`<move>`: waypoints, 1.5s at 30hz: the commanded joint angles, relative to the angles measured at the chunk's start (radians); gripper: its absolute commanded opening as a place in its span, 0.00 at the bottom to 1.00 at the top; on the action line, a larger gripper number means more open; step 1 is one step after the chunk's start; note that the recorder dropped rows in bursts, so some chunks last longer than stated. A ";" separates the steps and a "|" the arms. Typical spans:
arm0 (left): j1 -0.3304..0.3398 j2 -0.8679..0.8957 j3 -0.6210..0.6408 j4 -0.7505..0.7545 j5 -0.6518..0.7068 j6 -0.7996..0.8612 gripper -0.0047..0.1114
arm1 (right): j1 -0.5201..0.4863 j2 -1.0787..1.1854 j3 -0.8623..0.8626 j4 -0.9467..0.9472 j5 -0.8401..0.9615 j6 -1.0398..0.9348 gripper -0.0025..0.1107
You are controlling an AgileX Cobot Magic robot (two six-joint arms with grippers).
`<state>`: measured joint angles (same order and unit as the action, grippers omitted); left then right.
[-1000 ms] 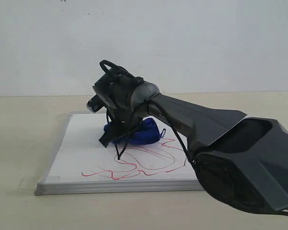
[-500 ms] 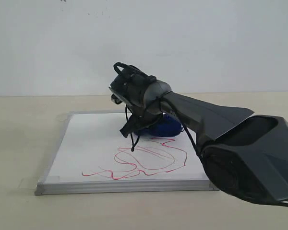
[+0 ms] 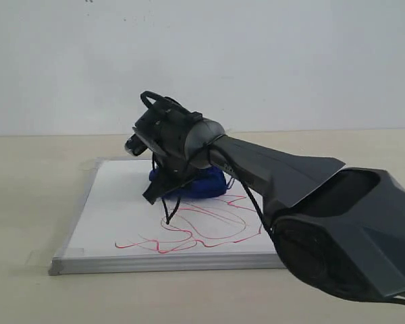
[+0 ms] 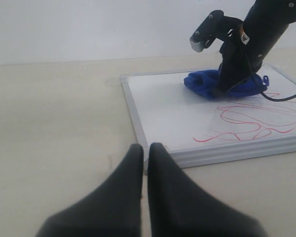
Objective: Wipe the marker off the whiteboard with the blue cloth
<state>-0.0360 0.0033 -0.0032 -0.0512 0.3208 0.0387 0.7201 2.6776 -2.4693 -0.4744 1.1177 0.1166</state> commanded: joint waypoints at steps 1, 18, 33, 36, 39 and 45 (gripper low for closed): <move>-0.007 -0.003 0.003 -0.012 -0.004 0.005 0.07 | -0.026 -0.003 0.005 -0.114 0.103 0.032 0.02; -0.007 -0.003 0.003 -0.012 -0.004 0.005 0.07 | -0.079 -0.064 0.005 0.526 0.103 -0.291 0.02; -0.007 -0.003 0.003 -0.012 -0.004 0.005 0.07 | -0.210 -0.191 0.193 0.459 0.103 -0.198 0.02; -0.007 -0.003 0.003 -0.012 -0.004 0.005 0.07 | -0.210 -0.191 0.208 0.641 0.103 -0.261 0.02; -0.007 -0.003 0.003 -0.012 -0.004 0.005 0.07 | -0.208 -0.187 0.216 0.871 0.096 -0.372 0.02; -0.007 -0.003 0.003 -0.012 -0.004 0.005 0.07 | -0.191 -0.173 0.216 0.811 0.064 -0.428 0.02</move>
<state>-0.0360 0.0033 -0.0032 -0.0512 0.3208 0.0387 0.5312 2.4930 -2.2552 0.3935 1.1989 -0.2923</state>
